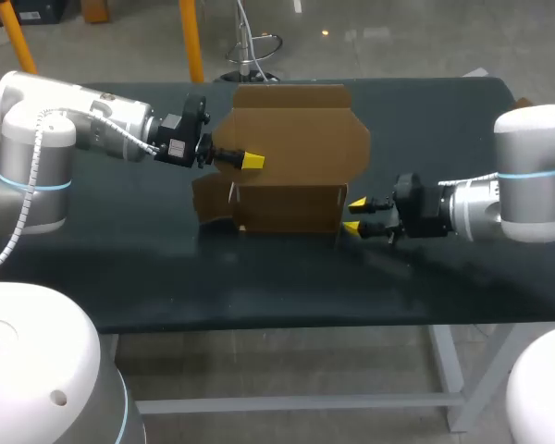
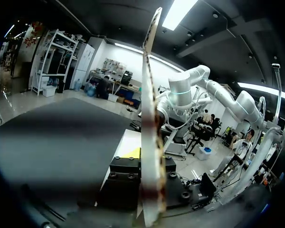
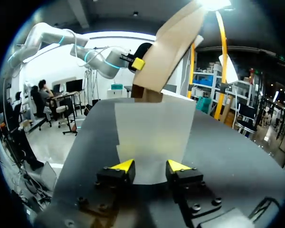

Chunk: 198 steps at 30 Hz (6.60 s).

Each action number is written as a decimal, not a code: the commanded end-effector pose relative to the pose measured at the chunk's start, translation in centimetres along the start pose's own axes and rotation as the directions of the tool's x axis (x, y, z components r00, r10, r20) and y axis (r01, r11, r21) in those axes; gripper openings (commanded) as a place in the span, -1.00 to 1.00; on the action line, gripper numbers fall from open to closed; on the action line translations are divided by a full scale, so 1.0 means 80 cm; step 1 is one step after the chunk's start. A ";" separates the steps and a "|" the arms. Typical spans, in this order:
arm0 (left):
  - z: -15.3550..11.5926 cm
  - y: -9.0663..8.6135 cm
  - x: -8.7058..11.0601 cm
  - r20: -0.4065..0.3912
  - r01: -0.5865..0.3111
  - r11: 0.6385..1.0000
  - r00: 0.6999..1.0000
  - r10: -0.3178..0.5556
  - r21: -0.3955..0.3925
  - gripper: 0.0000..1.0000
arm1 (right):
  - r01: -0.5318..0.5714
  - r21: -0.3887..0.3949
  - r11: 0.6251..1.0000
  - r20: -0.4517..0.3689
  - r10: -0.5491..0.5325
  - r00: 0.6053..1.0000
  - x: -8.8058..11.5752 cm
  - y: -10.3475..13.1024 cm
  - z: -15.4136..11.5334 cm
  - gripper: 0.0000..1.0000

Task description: Assemble the packaging by folding the flat box into shape, placing the metal phone stand inside, and closing the box properly

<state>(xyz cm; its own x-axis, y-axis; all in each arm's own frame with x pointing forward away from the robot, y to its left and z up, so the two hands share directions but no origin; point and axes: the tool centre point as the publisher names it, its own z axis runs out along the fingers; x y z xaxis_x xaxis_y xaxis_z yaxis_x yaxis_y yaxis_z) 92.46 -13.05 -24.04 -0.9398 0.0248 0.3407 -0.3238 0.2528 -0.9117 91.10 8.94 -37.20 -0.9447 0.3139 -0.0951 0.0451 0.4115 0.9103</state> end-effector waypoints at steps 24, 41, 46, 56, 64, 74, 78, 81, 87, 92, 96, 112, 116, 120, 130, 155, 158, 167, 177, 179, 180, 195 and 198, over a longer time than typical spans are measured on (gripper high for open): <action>0.002 0.002 -0.002 -0.004 0.001 1.000 1.000 -0.001 -0.003 -1.00 | -0.058 -0.057 0.997 0.101 0.064 0.993 0.000 0.009 0.025 -0.06; 0.002 0.002 -0.002 -0.004 0.001 1.000 1.000 -0.001 -0.003 -1.00 | -0.139 -0.122 0.983 0.282 0.168 0.945 0.005 0.006 0.021 -0.06; 0.002 0.002 -0.002 -0.004 0.001 1.000 1.000 -0.001 -0.003 -1.00 | -0.161 -0.143 0.977 0.339 0.201 0.919 0.003 0.006 0.020 -0.05; 0.002 0.002 -0.002 -0.004 0.001 1.000 1.000 -0.001 -0.003 -1.00 | -0.188 -0.166 0.968 0.411 0.241 0.879 -0.004 0.010 0.024 -0.07; 0.002 0.002 -0.002 -0.004 0.001 1.000 1.000 -0.001 -0.003 -1.00 | -0.203 -0.180 0.963 0.489 0.267 0.831 -0.008 0.012 0.032 -0.07; 0.002 0.002 -0.002 -0.004 0.001 1.000 1.000 -0.001 -0.003 -1.00 | -0.228 -0.209 0.951 0.563 0.308 0.767 -0.012 0.012 0.033 -0.07; 0.002 0.002 -0.002 -0.004 0.001 1.000 1.000 -0.001 -0.003 -1.00 | -0.246 -0.216 0.945 0.591 0.327 0.737 -0.015 0.012 0.036 -0.07; 0.002 0.002 -0.002 -0.004 0.001 1.000 1.000 -0.001 -0.003 -1.00 | -0.257 -0.225 0.940 0.609 0.342 0.716 -0.018 0.011 0.037 -0.07; 0.002 0.002 -0.002 -0.004 0.001 1.000 1.000 -0.001 -0.003 -1.00 | -0.286 -0.244 0.926 0.639 0.376 0.671 -0.024 0.011 0.039 -0.07; 0.002 0.002 -0.002 -0.004 0.001 1.000 1.000 -0.001 -0.003 -1.00 | -0.314 -0.251 0.916 0.672 0.398 0.624 -0.029 0.012 0.041 -0.07; 0.002 0.002 -0.002 -0.004 0.001 1.000 1.000 -0.001 -0.003 -1.00 | -0.334 -0.257 0.907 0.687 0.414 0.597 -0.032 0.011 0.043 -0.07; 0.002 0.002 -0.002 -0.004 0.001 1.000 1.000 -0.001 -0.003 -1.00 | -0.359 -0.233 0.904 0.790 0.391 0.472 -0.036 0.020 0.047 -0.27; 0.002 0.002 -0.002 -0.004 0.001 1.000 1.000 -0.001 -0.003 -1.00 | -0.368 -0.204 0.907 0.819 0.364 0.443 -0.037 0.024 0.050 -0.31; 0.002 0.002 -0.002 -0.004 0.001 1.000 1.000 -0.001 -0.003 -1.00 | -0.388 -0.175 0.905 0.850 0.338 0.405 -0.040 0.025 0.052 -0.29; 0.002 0.002 -0.002 -0.004 0.001 1.000 1.000 -0.001 -0.003 -1.00 | -0.408 -0.131 0.904 0.910 0.273 0.312 -0.043 0.026 0.055 -0.29; 0.002 0.002 -0.002 -0.004 0.001 1.000 1.000 -0.001 -0.003 -1.00 | -0.429 -0.097 0.898 0.989 0.137 0.062 -0.046 0.016 0.056 -0.45; 0.002 0.002 -0.002 -0.004 0.001 1.000 1.000 -0.001 -0.003 -1.00 | -0.428 -0.092 0.899 0.991 0.123 0.047 -0.046 0.016 0.057 -0.49; 0.002 0.002 -0.002 -0.004 0.001 1.000 1.000 -0.001 -0.003 -1.00 | -0.426 -0.069 0.902 0.997 0.079 0.008 -0.043 0.020 0.060 -0.45; 0.002 0.002 -0.002 -0.004 0.001 1.000 1.000 -0.001 -0.003 -1.00 | -0.450 -0.067 0.890 0.998 0.059 -0.034 -0.040 0.015 0.063 -0.47; 0.002 0.002 -0.002 -0.004 0.001 1.000 1.000 -0.001 -0.003 -1.00 | -0.458 -0.067 0.887 0.998 0.053 -0.043 -0.040 0.015 0.064 -0.55; 0.002 0.002 -0.002 -0.004 0.001 1.000 1.000 -0.001 -0.003 -1.00 | -0.459 -0.067 0.886 0.998 0.051 -0.048 -0.040 0.015 0.064 -0.69; -0.010 -0.005 0.007 0.031 -0.030 0.999 0.999 0.031 -0.017 1.00 | -0.473 -0.056 0.879 0.992 -0.005 -0.126 -0.037 0.017 0.060 -1.00; -0.023 -0.009 0.016 0.064 -0.056 0.998 0.996 0.059 -0.039 1.00 | -0.475 -0.057 0.878 0.990 -0.012 -0.141 -0.038 0.016 0.058 -1.00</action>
<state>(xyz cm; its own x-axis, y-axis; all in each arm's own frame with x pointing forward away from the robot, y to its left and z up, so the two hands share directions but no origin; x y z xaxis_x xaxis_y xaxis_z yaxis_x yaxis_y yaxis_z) 92.94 -12.21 -23.78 -0.9581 0.0119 0.2861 -0.2724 0.2701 -0.9235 95.75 11.86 -37.42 -0.4183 0.9065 0.0575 0.4731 0.1633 0.8657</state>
